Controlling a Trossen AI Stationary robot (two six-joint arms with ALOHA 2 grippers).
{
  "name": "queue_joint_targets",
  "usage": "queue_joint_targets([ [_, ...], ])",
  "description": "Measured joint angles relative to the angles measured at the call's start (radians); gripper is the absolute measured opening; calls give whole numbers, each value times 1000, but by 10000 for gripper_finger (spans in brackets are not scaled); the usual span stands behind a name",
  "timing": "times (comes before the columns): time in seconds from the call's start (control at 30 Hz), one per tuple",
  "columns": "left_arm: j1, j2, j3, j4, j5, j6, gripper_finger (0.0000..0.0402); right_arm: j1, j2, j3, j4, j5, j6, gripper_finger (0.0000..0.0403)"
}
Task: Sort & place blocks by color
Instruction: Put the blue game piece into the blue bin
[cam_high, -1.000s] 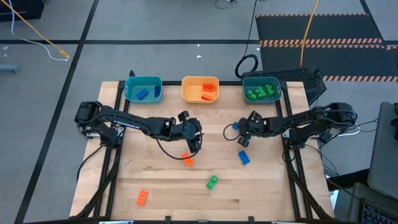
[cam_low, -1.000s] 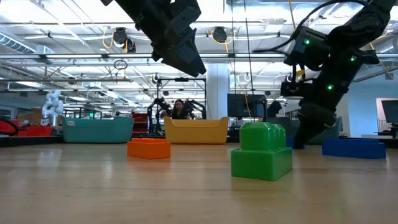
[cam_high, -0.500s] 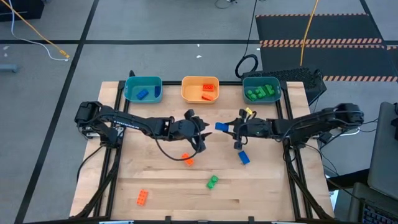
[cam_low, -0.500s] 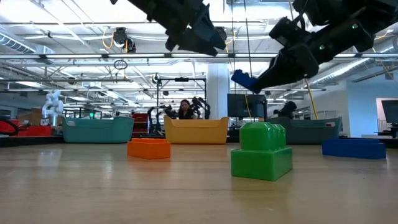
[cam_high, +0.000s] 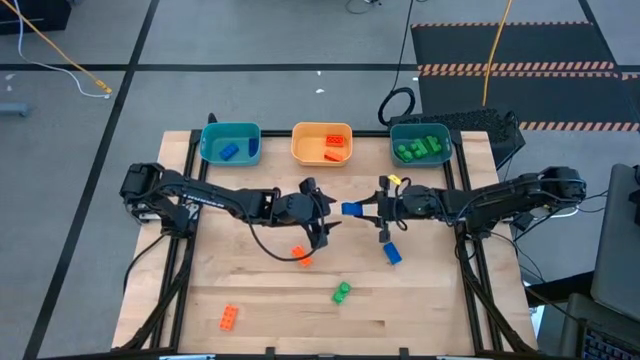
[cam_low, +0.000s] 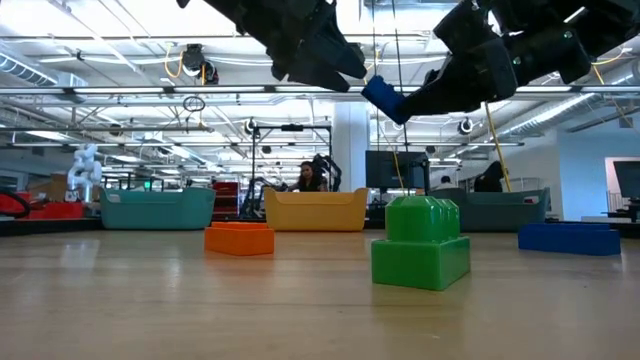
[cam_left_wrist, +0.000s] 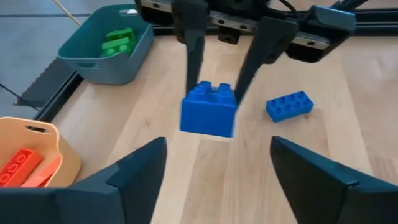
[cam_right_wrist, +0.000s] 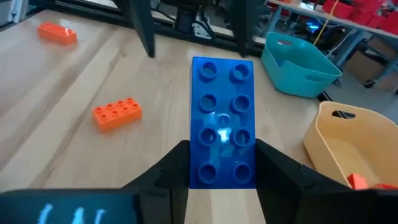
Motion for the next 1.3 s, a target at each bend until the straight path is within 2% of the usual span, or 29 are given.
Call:
queue_joint_targets([
  [0.17,0,0,0,0,-6,0,325,0,0,0,26,-14,-2,131],
  [0.33,0,0,0,53,-5,18,328,0,0,0,66,-51,-2,131],
  [0.77,4,22,0,144,40,42,277,0,0,0,90,-74,-7,131],
  [1.1,7,98,0,246,47,42,267,0,0,0,86,-75,-9,131],
  [1.3,10,90,0,241,47,39,221,0,0,0,80,-74,-9,131],
])
